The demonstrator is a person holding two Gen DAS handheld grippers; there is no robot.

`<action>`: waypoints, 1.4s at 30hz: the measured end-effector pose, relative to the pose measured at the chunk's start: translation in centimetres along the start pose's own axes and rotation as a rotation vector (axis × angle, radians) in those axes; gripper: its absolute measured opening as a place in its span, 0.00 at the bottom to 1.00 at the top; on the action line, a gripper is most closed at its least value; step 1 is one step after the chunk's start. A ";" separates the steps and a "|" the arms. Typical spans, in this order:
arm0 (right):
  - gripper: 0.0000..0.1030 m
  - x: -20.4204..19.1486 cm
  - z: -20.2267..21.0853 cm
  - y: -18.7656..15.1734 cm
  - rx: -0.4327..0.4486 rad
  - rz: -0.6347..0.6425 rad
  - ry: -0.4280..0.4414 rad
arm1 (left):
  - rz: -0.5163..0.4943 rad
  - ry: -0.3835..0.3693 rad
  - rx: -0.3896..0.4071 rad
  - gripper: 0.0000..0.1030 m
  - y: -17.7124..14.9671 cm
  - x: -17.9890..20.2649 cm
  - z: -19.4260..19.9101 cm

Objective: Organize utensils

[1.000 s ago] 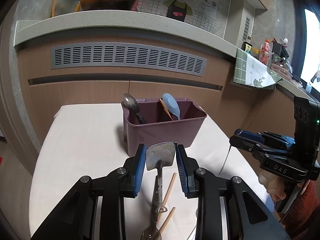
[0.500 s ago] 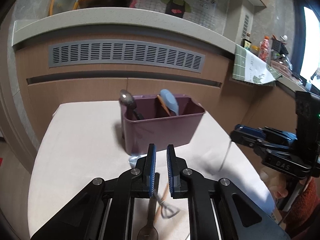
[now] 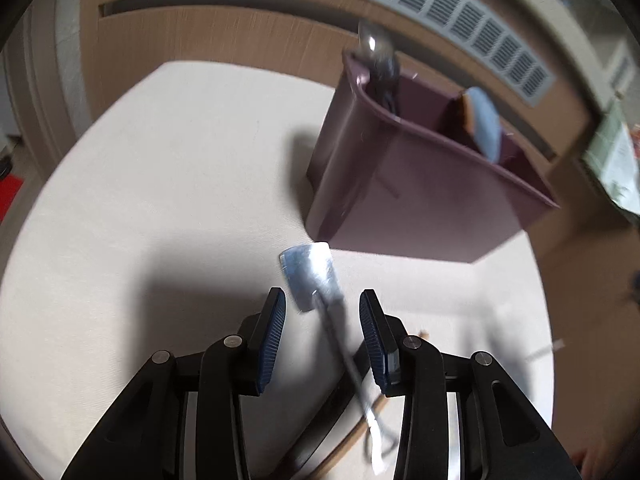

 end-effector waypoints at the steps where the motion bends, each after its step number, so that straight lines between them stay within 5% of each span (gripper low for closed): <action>1: 0.25 -0.1 0.2 0.2 0.014 0.008 -0.008 | 0.006 0.026 -0.007 0.38 0.2 0.4 -0.8; 6: 0.25 -0.1 1.0 0.5 0.057 0.019 -0.028 | -0.047 0.171 -0.012 0.39 0.8 2.2 -2.8; 9: 0.25 0.2 1.3 0.6 0.072 0.011 -0.038 | -0.162 0.195 -0.030 0.38 0.5 2.9 -3.1; 10: 0.25 0.3 1.3 0.6 0.075 0.007 -0.039 | -0.191 0.195 -0.021 0.26 0.2 2.8 -3.0; 14: 0.25 0.9 1.9 0.5 0.089 -0.017 -0.033 | -0.188 0.097 0.042 0.04 -1.2 1.6 -0.5; 19: 0.25 1.3 2.2 0.7 0.085 -0.028 -0.023 | -0.177 -0.041 0.138 0.03 -2.7 0.7 4.4; 25: 0.25 1.2 1.9 0.5 0.055 -0.022 -0.021 | -0.186 -0.172 0.136 0.07 -2.8 -0.4 6.0; 27: 0.25 1.3 1.8 0.3 0.035 -0.022 -0.017 | -0.269 -0.199 0.105 0.23 -2.5 -0.5 5.2; 29: 0.25 1.3 1.7 -0.1 0.021 -0.018 -0.018 | -0.386 -0.208 0.061 0.52 -2.1 0.3 3.8; 31: 0.25 1.4 1.6 -0.4 0.010 -0.018 -0.015 | -0.471 -0.136 0.012 0.52 -2.2 0.9 1.9; 35: 0.25 1.4 1.3 -0.8 0.001 -0.035 -0.004 | -0.479 -0.069 -0.022 0.52 -1.5 1.7 -0.8; 40: 0.25 1.6 0.6 -1.2 -0.017 -0.042 -0.002 | -0.489 -0.054 -0.053 0.51 -1.7 3.3 -2.4; 42: 0.25 1.7 0.4 -1.2 -0.019 -0.044 -0.006 | -0.483 -0.034 -0.036 0.36 -1.6 3.7 -2.4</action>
Point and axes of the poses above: each gripper's, at about its wrist camera, not at the fingertips, and z roughly against the way its jaws point, x to its right, y to its top, the point moved 2 cm from there along -z, roughly the way its jaws point, and after that the axes turned 1 degree about -y, right-handed, at the moved point
